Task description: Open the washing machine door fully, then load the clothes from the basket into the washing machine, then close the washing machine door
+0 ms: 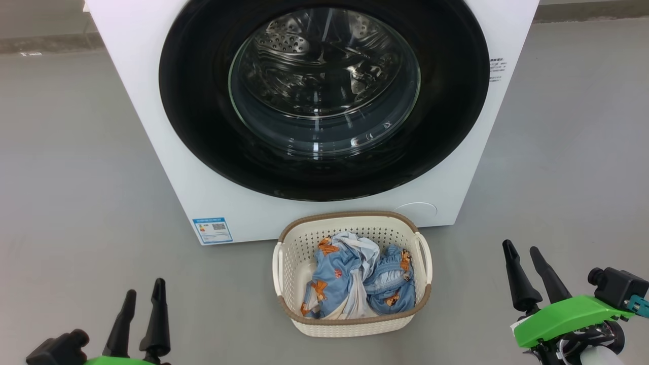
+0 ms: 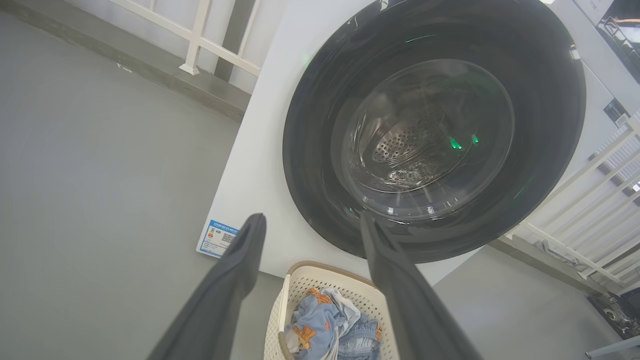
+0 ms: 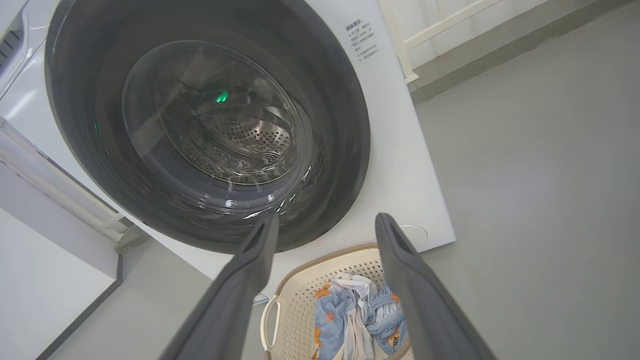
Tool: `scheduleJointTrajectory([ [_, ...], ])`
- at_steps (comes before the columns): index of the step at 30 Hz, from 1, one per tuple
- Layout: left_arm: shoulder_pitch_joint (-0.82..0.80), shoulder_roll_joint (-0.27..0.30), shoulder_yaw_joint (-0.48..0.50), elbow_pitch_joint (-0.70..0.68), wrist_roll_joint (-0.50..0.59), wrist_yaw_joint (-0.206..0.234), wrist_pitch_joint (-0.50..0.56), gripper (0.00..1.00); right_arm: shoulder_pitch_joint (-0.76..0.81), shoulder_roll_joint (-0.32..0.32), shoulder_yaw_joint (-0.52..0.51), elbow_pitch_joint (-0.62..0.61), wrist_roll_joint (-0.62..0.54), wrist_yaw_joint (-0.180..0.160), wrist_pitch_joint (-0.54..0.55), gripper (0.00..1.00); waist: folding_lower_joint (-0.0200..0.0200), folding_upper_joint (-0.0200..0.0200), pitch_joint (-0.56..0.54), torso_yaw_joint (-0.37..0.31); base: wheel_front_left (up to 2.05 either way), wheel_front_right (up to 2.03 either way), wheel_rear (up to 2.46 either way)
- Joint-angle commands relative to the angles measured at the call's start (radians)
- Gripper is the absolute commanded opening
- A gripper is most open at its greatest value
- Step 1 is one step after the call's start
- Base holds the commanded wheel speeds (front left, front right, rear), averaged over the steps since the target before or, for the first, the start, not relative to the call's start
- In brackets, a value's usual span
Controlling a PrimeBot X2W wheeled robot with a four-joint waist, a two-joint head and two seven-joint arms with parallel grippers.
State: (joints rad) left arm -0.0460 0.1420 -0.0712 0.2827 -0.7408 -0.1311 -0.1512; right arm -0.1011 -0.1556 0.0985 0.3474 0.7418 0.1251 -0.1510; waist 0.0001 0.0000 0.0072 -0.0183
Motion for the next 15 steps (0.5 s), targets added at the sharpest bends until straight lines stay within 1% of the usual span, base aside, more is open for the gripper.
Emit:
scheduleJointTrajectory([
  [1,-0.051,0.025,0.017,-0.020,0.033,0.000,-0.015,1.00,-0.049,-0.022,0.022,-0.021,-0.032,0.004,-0.015,1.00,-0.0001,0.0000,0.000,0.000,0.00,0.00,0.00],
  [15,-0.062,0.044,0.002,-0.010,0.155,0.000,-0.053,1.00,-0.061,-0.039,0.048,-0.018,-0.160,0.005,-0.053,1.00,-0.0001,0.0000,0.000,-0.004,0.00,0.00,0.00],
])
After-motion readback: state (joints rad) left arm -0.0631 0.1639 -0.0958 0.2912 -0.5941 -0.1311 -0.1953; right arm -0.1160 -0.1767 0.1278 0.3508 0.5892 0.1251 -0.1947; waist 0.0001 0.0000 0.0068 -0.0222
